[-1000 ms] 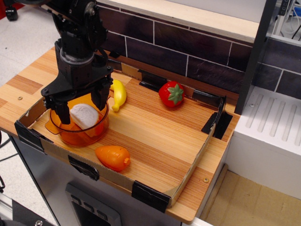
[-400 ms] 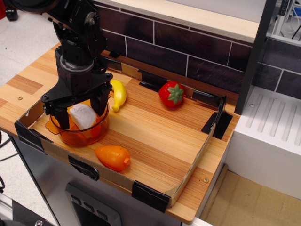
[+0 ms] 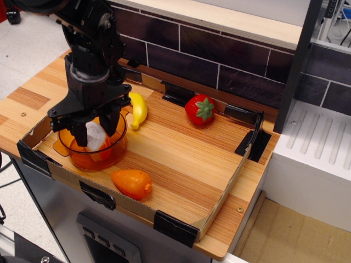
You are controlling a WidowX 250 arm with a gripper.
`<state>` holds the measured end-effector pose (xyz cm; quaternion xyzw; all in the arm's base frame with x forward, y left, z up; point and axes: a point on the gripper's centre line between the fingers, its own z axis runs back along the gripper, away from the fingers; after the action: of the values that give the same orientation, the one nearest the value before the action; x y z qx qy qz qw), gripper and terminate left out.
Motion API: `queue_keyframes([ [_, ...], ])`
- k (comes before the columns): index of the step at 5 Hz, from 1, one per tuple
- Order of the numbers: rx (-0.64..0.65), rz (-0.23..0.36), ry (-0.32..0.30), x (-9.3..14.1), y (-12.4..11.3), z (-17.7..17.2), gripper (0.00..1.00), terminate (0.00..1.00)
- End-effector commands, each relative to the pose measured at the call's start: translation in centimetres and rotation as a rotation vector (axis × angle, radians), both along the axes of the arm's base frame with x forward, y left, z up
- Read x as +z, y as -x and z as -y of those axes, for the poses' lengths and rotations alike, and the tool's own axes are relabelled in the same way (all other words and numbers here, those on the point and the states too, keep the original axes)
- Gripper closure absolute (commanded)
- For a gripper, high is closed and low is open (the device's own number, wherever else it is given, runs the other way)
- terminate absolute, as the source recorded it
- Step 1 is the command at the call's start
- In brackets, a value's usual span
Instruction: Take sushi out of pot
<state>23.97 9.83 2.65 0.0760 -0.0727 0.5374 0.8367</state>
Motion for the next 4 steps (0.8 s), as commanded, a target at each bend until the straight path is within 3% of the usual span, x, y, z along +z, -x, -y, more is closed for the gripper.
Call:
queue_keyframes([
  [1, 0.035, 0.092, -0.044, 5.9, -0.3, -0.5, 1.0, 0.0],
  [2, 0.071, 0.195, -0.096, 9.2, 0.1, -0.1, 1.0, 0.0],
  [3, 0.052, 0.205, -0.093, 11.0, 0.2, 1.6, 1.0, 0.0],
  [4, -0.169, 0.114, -0.137, 9.9, 0.3, 5.7, 1.0, 0.0],
])
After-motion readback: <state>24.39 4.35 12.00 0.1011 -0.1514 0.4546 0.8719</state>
